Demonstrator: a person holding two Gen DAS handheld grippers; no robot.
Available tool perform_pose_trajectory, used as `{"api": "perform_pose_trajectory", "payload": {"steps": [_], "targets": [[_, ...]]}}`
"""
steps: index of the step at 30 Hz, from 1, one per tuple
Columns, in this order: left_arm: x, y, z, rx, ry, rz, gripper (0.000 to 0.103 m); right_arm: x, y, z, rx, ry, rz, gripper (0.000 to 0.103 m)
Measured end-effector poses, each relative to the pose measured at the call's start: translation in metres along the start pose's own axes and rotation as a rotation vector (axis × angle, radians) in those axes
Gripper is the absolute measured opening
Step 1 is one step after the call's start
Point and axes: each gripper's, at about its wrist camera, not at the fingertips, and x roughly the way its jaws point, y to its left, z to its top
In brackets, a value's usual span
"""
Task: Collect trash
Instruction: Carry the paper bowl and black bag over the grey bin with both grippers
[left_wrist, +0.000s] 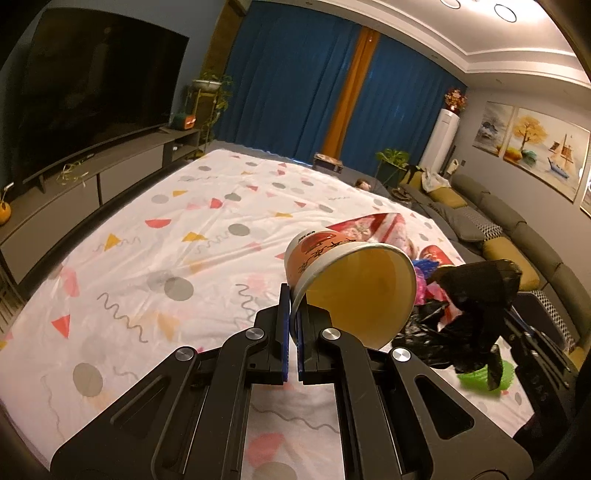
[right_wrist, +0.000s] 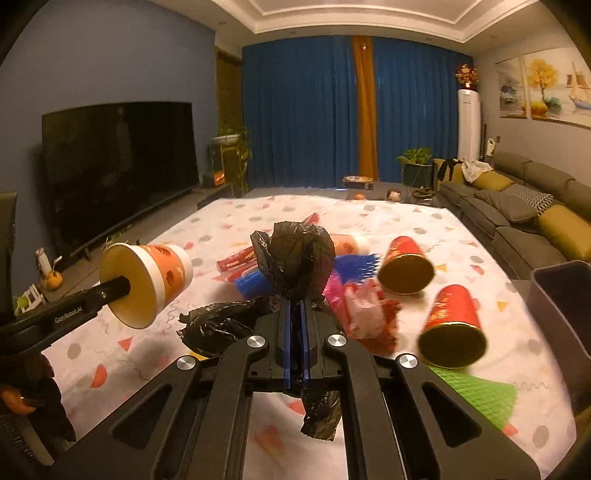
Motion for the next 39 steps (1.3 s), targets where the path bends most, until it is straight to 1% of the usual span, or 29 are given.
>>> {"api": "perform_pose_trajectory", "payload": {"steps": [11,15,20,23,33,39], "targets": [[-0.015,-0.042,-0.002,0.063,-0.019,-0.065,0.002,-0.046,-0.030,-0.002,0.057,-0.086,-0.103,0.005],[-0.016,-0.058,-0.002,0.080,-0.018,-0.099,0.002,-0.061,-0.040,-0.004,0.074,-0.124,-0.164,0.005],[-0.013,-0.080,-0.003,0.103,0.000,-0.140,0.002,-0.071,-0.053,-0.008,0.107,-0.145,-0.218,0.005],[-0.012,-0.092,-0.003,0.120,0.003,-0.150,0.002,-0.075,-0.059,-0.012,0.108,-0.154,-0.245,0.005],[-0.010,-0.126,-0.006,0.161,-0.005,-0.178,0.002,-0.085,-0.087,-0.015,0.151,-0.185,-0.274,0.005],[-0.007,-0.144,-0.005,0.181,-0.012,-0.198,0.002,-0.088,-0.100,-0.013,0.150,-0.196,-0.304,0.005]]}}
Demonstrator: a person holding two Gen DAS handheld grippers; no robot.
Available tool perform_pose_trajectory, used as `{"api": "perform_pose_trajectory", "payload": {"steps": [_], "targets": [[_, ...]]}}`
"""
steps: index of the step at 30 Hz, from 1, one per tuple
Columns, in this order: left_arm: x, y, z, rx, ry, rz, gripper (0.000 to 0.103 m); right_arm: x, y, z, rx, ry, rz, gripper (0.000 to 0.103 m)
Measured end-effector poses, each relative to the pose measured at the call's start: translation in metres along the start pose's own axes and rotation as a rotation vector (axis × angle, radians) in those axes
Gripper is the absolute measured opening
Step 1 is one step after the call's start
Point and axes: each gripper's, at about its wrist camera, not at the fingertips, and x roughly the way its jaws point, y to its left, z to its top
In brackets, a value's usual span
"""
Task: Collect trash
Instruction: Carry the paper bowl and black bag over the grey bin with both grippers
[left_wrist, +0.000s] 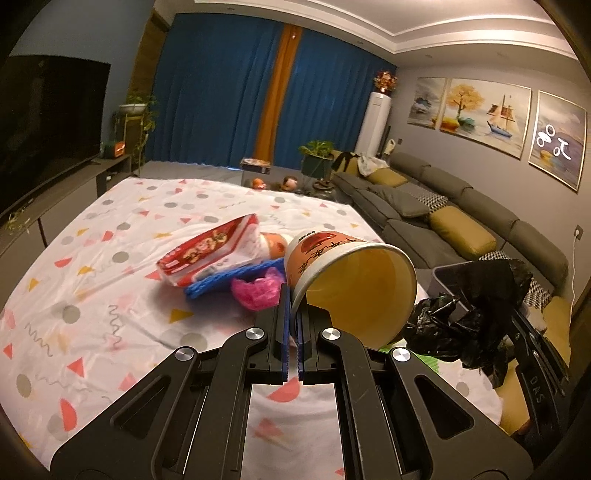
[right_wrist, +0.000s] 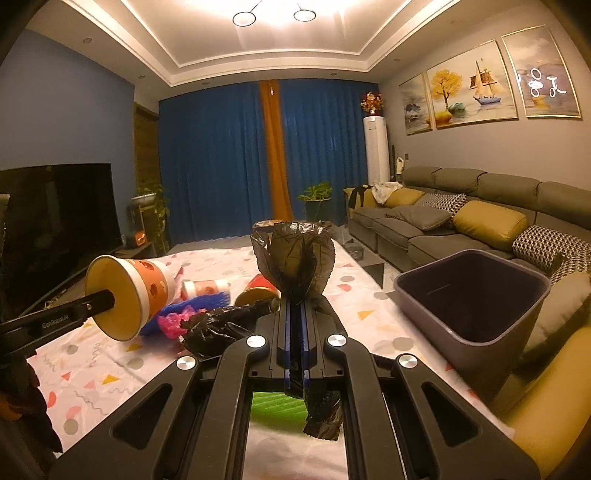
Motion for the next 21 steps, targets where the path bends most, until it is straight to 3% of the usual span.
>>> {"api": "perform_pose_trajectory", "payload": {"steps": [7,21], "targets": [[0.014,-0.029,0.007,0.037,-0.007,-0.059,0.002,0.005,-0.030,0.011,0.007,-0.024,-0.061,0.005],[0.057,-0.152,0.029,0.185,-0.022,-0.297,0.002,0.010,-0.130,0.043,0.061,-0.115,-0.276,0.005]]}}
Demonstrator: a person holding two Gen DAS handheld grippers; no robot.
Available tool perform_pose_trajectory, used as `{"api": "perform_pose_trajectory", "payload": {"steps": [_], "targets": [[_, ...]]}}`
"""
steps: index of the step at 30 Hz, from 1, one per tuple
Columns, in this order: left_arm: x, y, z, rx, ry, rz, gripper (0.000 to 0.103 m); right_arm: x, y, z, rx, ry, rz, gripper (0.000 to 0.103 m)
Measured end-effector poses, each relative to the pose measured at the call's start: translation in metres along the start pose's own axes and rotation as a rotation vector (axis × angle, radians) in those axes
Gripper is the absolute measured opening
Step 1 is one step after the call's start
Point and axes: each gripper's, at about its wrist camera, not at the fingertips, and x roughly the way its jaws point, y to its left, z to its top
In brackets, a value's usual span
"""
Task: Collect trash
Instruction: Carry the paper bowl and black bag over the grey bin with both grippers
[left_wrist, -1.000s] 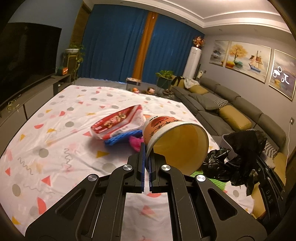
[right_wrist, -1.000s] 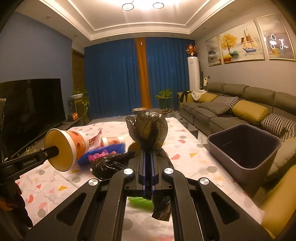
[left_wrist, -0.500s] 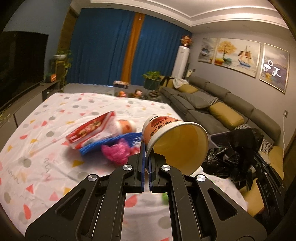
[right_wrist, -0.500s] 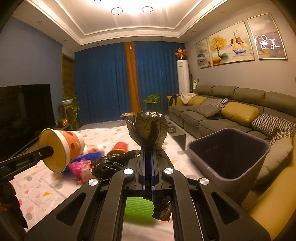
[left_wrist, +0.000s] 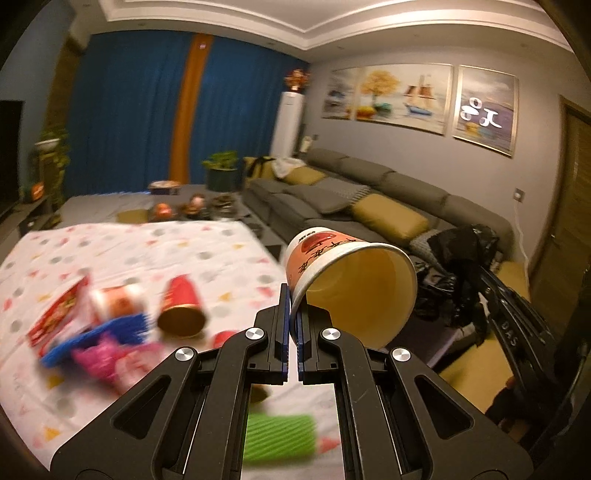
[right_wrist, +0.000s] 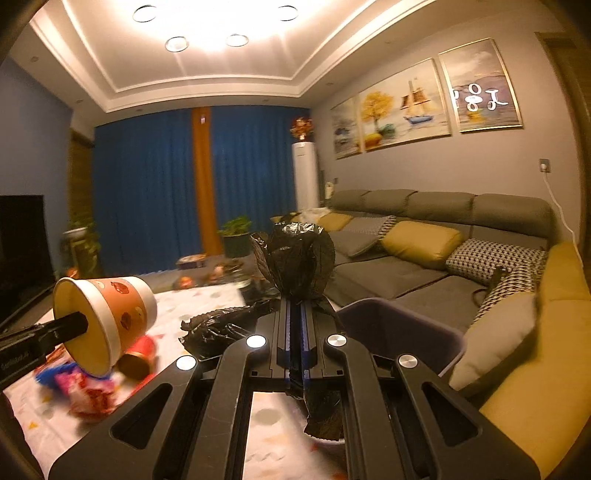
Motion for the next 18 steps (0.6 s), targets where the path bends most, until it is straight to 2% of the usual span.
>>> {"api": "perform_pose_trajectory", "payload": {"steps": [9,18], "targets": [[0.068,-0.052,0.007,0.052,0.030,-0.087,0.002,0.023,-0.038,0.004,0.032,0.001,-0.094,0.005],[0.110,-0.067,0.003,0.050,0.070,-0.112,0.002,0.041,-0.061,0.005,0.051,0.015,-0.141,0.005]]}}
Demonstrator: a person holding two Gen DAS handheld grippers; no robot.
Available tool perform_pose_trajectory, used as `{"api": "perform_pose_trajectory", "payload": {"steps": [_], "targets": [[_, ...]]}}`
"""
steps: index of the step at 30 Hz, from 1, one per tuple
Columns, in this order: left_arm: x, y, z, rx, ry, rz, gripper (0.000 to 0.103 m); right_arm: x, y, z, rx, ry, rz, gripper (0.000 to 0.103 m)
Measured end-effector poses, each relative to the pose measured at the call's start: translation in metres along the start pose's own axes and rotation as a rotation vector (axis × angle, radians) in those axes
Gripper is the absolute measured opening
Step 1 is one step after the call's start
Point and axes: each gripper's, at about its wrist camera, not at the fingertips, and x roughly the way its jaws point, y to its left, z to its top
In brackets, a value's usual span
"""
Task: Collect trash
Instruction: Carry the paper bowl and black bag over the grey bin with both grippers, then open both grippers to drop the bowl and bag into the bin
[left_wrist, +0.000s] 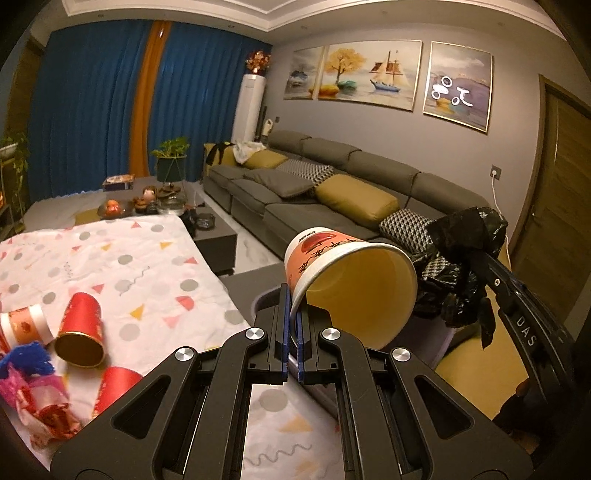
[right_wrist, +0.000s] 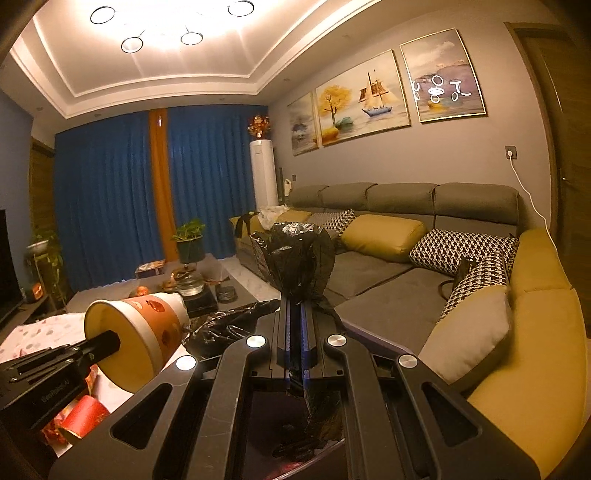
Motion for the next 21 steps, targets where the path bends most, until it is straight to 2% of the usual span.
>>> {"api": "perform_pose_trajectory", "payload": {"steps": [10,21], "targets": [[0.030,-0.010,-0.007,0.001,0.042,-0.024,0.002,0.014,0.001,-0.004,-0.010,0.015,-0.019,0.005],[0.047,-0.015,-0.011,0.014,0.075,-0.042,0.002,0.028,-0.004,-0.003,-0.006,0.040,-0.005,0.006]]}}
